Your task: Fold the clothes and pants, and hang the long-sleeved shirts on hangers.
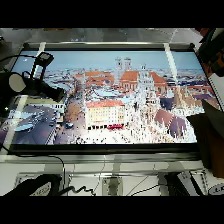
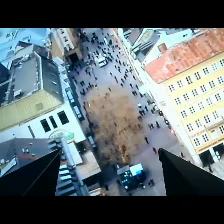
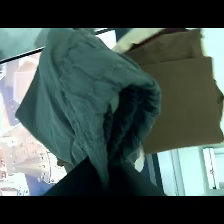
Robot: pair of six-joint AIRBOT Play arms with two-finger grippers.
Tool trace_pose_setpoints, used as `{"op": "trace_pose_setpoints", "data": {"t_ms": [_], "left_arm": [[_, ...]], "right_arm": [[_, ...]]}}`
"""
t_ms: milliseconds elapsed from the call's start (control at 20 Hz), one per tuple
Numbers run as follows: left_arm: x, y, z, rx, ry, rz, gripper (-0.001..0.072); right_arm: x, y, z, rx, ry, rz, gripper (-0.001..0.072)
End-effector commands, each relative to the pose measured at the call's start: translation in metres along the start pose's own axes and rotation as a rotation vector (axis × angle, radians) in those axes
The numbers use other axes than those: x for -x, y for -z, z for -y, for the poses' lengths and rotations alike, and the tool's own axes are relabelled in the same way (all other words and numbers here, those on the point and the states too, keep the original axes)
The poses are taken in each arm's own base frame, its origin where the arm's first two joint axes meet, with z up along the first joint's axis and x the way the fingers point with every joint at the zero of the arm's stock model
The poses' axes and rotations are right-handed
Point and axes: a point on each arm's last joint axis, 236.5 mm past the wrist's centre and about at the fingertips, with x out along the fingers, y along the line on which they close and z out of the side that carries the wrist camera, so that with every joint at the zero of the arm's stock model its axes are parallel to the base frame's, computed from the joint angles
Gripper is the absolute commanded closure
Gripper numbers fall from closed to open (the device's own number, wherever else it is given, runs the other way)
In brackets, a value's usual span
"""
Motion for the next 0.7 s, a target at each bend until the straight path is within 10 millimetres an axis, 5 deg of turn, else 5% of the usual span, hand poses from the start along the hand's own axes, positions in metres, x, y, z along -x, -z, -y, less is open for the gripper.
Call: {"op": "trace_pose_setpoints", "data": {"t_ms": [0, 50, 200, 450, 500, 550, 600, 650], "left_arm": [[0.001, 0.0, 0.0, 0.001, -0.001, 0.002, 0.0018], [0.001, 0.0, 0.0, 0.001, -0.001, 0.002, 0.0018], [0.001, 0.0, 0.0, 0.001, -0.001, 0.002, 0.0018], [0.001, 0.0, 0.0, 0.0, -0.001, 0.002, 0.0018], [0.001, 0.0, 0.0, 0.001, -0.001, 0.002, 0.0018], [0.001, 0.0, 0.0, 0.0, -0.001, 0.002, 0.0018], [0.001, 0.0, 0.0, 0.0, -0.001, 0.002, 0.0018], [0.001, 0.0, 0.0, 0.001, -0.001, 0.002, 0.0018]], "right_arm": [[0.005, 0.007, 0.016, -0.02, 0.043, -0.025, 0.0661], [0.005, 0.008, 0.016, -0.02, 0.046, -0.03, 0.0591], [0.005, 0.008, 0.016, -0.02, 0.046, -0.03, 0.0001], [0.005, -0.004, 0.007, -0.018, 0.005, 0.017, 0.0039], [0.004, -0.006, 0.002, -0.014, -0.013, 0.029, 0.0171], [0.002, -0.006, -0.003, -0.011, -0.033, 0.028, 0.0431], [0.0, -0.006, -0.009, -0.001, -0.055, 0.023, 0.0567], [-0.004, -0.004, -0.018, 0.062, -0.091, 0.015, 0.0581]]}}
